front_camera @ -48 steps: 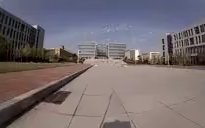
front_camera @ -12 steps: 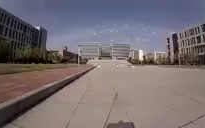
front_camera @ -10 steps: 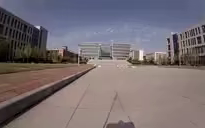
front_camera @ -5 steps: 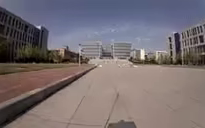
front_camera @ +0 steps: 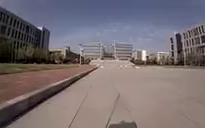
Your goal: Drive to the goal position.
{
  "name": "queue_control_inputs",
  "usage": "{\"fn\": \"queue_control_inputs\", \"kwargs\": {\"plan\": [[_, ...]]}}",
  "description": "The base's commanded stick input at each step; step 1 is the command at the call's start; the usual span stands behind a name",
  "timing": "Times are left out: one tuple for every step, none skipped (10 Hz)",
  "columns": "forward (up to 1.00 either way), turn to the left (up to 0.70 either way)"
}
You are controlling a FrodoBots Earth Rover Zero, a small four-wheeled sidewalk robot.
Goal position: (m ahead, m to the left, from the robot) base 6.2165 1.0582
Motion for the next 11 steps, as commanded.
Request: {"fn": "queue_control_inputs", "kwargs": {"plan": [[0.70,-0.34],[0.70,-0.06],[0.70,0.01],[0.70,0.01],[0.70,0.01],[0.70,0.01],[0.70,0.01],[0.70,0.01],[0.70,0.01],[0.70,0.01],[0.70,0.01]]}}
